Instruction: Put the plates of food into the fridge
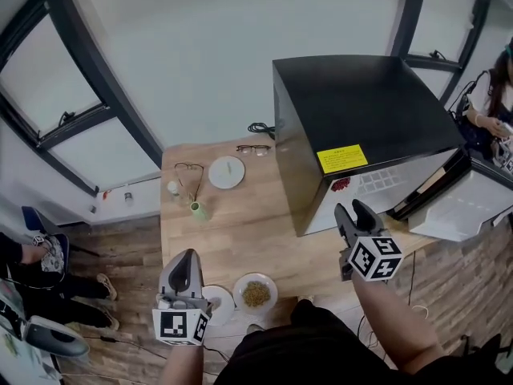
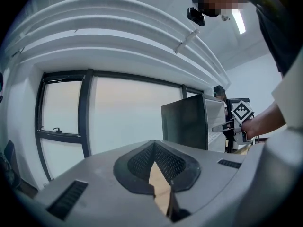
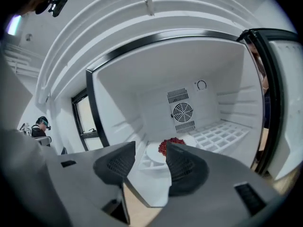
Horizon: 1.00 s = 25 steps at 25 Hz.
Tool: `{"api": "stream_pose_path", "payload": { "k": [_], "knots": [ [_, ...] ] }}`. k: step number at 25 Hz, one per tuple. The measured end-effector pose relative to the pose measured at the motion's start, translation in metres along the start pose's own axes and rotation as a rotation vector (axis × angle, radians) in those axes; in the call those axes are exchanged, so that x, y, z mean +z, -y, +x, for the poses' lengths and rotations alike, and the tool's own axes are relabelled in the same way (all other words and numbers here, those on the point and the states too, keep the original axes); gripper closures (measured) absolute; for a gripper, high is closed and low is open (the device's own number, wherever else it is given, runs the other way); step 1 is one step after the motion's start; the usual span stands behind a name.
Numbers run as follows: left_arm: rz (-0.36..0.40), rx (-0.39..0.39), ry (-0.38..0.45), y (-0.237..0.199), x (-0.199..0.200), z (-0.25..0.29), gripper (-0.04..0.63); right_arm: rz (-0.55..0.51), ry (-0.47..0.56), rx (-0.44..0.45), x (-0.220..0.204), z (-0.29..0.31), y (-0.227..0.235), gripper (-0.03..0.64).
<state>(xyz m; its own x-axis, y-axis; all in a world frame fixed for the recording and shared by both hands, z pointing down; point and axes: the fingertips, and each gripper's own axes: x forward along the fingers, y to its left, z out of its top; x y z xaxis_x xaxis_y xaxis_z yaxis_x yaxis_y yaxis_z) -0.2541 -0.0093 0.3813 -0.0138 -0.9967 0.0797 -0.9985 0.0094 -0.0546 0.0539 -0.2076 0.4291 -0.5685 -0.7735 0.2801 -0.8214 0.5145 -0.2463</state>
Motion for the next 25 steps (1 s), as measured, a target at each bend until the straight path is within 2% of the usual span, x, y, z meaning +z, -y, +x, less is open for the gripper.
{"api": "stream_pose_path", "payload": {
  "k": [4, 7, 11, 14, 17, 21, 25],
  "knots": [
    [0.003, 0.025, -0.004, -0.022, -0.007, -0.03, 0.592, 0.043, -0.03, 0.005, -0.034, -0.016, -0.027, 0.4],
    [0.0, 0.031, -0.025, -0.036, -0.019, -0.056, 0.592, 0.037, -0.086, 0.021, -0.081, -0.031, -0.054, 0.404],
    [0.006, 0.031, -0.029, -0.049, -0.032, -0.083, 0.592, 0.128, -0.153, 0.082, -0.137, -0.049, -0.087, 0.422],
    [0.039, 0.007, -0.027, -0.049, -0.039, -0.095, 0.592, 0.197, -0.205, 0.147, -0.177, -0.062, -0.108, 0.45],
    [0.019, -0.002, -0.026, -0.048, -0.044, -0.105, 0.592, 0.283, -0.269, 0.163, -0.215, -0.075, -0.12, 0.457],
    [0.106, -0.052, -0.045, -0.039, -0.045, -0.114, 0.592, 0.35, -0.341, 0.199, -0.267, -0.083, -0.14, 0.457],
    [0.102, -0.077, -0.053, -0.028, -0.043, -0.12, 0.592, 0.438, -0.389, 0.175, -0.315, -0.091, -0.141, 0.456]
  ]
}}
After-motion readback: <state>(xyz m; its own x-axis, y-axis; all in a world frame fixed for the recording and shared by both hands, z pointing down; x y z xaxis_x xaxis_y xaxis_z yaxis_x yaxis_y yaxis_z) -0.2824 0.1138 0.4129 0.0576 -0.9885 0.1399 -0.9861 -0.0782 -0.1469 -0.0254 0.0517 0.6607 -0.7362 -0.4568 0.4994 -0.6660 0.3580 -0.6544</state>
